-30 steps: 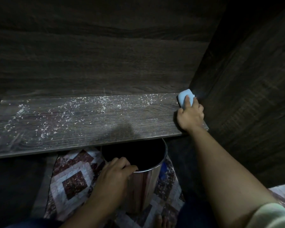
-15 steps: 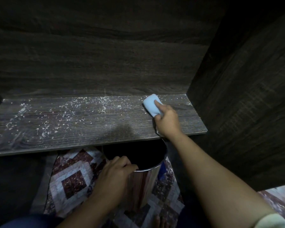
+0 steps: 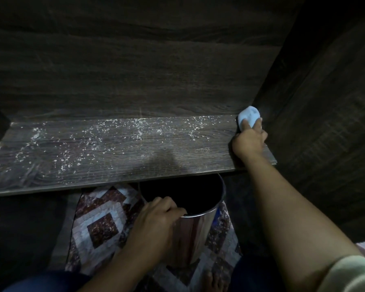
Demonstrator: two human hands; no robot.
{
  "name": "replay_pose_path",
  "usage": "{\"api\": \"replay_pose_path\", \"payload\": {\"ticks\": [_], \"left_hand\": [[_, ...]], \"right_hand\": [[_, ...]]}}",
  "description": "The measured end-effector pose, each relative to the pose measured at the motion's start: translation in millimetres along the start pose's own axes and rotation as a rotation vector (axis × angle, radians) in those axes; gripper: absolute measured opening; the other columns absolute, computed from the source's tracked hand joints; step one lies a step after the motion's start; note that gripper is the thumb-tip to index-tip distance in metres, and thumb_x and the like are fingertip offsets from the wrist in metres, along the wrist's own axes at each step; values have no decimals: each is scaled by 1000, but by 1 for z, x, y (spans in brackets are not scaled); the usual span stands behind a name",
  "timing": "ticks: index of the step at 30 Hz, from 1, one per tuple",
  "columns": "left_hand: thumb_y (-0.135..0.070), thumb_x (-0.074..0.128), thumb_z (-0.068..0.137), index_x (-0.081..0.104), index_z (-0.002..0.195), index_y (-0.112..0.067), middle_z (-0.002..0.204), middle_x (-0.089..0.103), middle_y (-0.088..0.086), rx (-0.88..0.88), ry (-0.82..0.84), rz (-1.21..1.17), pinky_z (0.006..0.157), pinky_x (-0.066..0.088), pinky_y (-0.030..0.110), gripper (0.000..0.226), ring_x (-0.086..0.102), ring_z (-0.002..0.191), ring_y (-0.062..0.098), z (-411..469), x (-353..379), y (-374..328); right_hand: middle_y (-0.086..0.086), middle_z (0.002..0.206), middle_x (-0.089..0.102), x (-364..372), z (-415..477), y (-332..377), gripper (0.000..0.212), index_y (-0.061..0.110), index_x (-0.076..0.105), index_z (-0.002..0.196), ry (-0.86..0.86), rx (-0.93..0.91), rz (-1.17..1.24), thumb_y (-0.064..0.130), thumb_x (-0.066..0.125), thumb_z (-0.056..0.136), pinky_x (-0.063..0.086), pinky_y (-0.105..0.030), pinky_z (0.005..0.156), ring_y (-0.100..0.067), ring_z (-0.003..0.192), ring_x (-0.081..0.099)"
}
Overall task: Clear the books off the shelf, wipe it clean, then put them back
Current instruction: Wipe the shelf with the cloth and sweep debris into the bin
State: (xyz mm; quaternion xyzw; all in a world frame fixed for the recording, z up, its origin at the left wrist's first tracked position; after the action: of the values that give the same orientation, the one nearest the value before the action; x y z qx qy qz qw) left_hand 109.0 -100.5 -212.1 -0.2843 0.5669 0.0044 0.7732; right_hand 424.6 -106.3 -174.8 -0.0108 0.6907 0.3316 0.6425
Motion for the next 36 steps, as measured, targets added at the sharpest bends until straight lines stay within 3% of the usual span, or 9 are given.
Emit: {"api": "replay_pose_path", "payload": {"ticks": [4, 11, 16, 20, 24, 27, 29, 32, 36], "left_hand": [[-21, 55, 69, 71, 99, -29, 85, 53, -12, -4, -2, -4, 63, 37, 24, 35, 50, 76, 11, -1, 1, 1], [-29, 43, 67, 71, 97, -30, 83, 53, -12, -25, 7, 1, 61, 42, 24, 41, 51, 74, 12, 6, 3, -4], [-28, 44, 69, 72, 95, -29, 82, 53, -11, -27, 10, -3, 60, 45, 24, 38, 52, 72, 13, 9, 3, -5], [-18, 59, 69, 72, 99, -29, 83, 53, -11, -28, -1, -34, 60, 49, 28, 34, 52, 73, 14, 9, 8, 0], [-15, 56, 70, 71, 100, -27, 85, 53, -10, -24, -22, -45, 61, 47, 28, 35, 50, 74, 13, 10, 10, 3], [-14, 56, 70, 71, 103, -25, 87, 53, -9, -39, -40, -36, 64, 44, 26, 38, 47, 76, 11, 10, 10, 4], [-20, 47, 73, 71, 102, -25, 86, 53, -9, -49, -42, -23, 64, 43, 25, 38, 47, 76, 11, 10, 9, 4], [-22, 43, 71, 72, 100, -23, 85, 54, -7, -43, -42, -18, 63, 47, 28, 41, 50, 74, 14, 9, 7, 3], [-24, 41, 71, 72, 98, -23, 84, 55, -7, -58, -51, -28, 62, 48, 30, 41, 52, 73, 15, 9, 7, 2]], "right_hand": [[-11, 160, 8, 1, -9, 19, 51, 26, 42, 144, 100, -102, 24, 11, 44, 95, 21, -34, 112, -38, 136, 17], [-14, 152, 35, 20, -31, 48, 43, 16, 59, 132, 111, -357, 198, 4, 46, 93, 23, -21, 109, -34, 134, 35], [-17, 149, 39, -3, -6, 34, 43, 8, 61, 129, -195, -220, 298, -1, 47, 89, 25, -23, 109, -36, 129, 43], [-13, 155, 27, -18, 7, 1, 44, 12, 58, 129, -372, -188, 55, -3, 44, 90, 25, -35, 108, -38, 127, 33], [-13, 155, 24, -3, 6, -9, 42, 14, 58, 129, -259, -250, -110, 2, 43, 93, 29, -50, 108, -40, 134, 26], [-11, 160, 7, 1, 15, -6, 56, 26, 44, 141, -77, -184, -108, 1, 41, 91, 24, -48, 111, -36, 138, 16], [-13, 160, 3, 1, 19, -2, 61, 29, 33, 146, -4, -133, -141, 6, 42, 90, 22, -47, 111, -38, 134, 19], [-11, 157, 16, 1, 17, 9, 62, 33, 31, 146, 27, -95, -147, 10, 44, 90, 26, -46, 107, -37, 127, 26], [-12, 149, 36, 8, 3, 32, 57, 32, 43, 143, 61, -265, -76, 12, 51, 91, 28, -42, 109, -36, 131, 29]]}}
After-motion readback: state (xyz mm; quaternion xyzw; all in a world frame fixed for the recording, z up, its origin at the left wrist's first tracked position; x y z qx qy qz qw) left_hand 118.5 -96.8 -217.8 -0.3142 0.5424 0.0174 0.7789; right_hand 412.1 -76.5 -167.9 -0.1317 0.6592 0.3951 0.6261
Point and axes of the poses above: each hand's wrist, its own z-axis towards the middle knuckle, its own x-axis out of the palm, y = z × x, the point moved 2 cm from there along z, towards the middle knuckle
